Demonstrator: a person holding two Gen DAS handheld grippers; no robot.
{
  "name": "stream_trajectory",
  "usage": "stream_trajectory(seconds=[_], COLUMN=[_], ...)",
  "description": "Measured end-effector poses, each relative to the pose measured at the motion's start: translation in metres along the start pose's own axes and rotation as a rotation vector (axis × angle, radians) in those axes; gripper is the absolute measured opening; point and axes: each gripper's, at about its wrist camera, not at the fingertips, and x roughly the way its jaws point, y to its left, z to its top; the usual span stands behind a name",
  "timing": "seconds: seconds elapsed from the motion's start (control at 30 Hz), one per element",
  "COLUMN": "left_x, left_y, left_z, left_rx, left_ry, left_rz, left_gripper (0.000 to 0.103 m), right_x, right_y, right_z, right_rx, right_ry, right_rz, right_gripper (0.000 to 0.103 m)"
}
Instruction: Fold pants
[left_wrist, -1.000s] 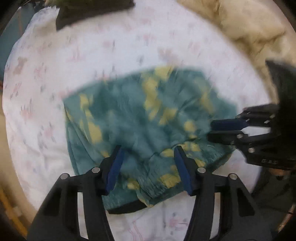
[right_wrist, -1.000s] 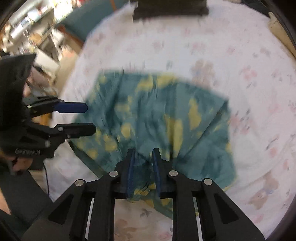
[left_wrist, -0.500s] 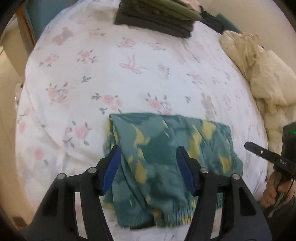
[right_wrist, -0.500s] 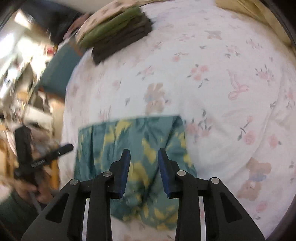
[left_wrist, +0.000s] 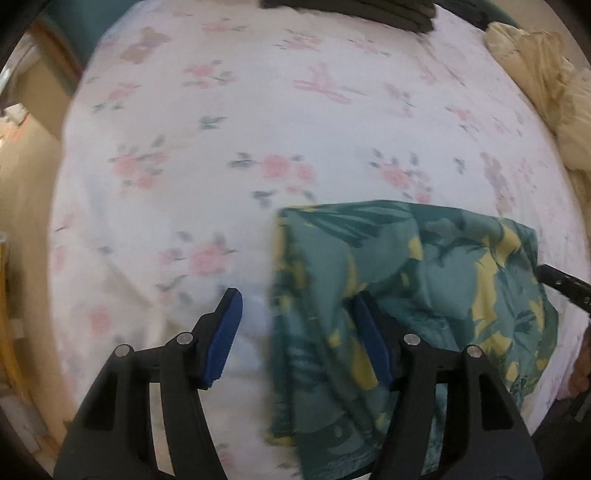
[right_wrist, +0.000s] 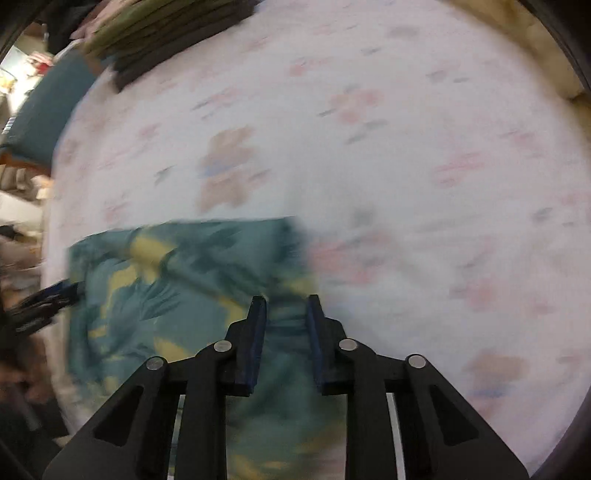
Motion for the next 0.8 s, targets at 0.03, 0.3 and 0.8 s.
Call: stream_trajectory(seconds=[0.03,0.3,0.8], left_x=[-0.002,-0.032,0.007], left_y=[0.005,0.035,-0.006], left_z=[-0.001,0.017,0.037], left_rx=[-0.014,-0.202,0.091], left_ry=[0.003,-0.098,0.034], left_rz=[0.007,-0.254,-0.176], left_gripper=[0.060,0.077,0.043], right_x=[-0.004,-0.029,0.020], right_y=[-0.009,-0.030,-0.020], right_z=[0.001,0.018,0.047], right_rx=[0.035,0.195,0.039], right_ry=[-0.006,-0.085,0.063], right_rz=[0.009,0.264,0.344], right_gripper=[0.027,0.070,0.068])
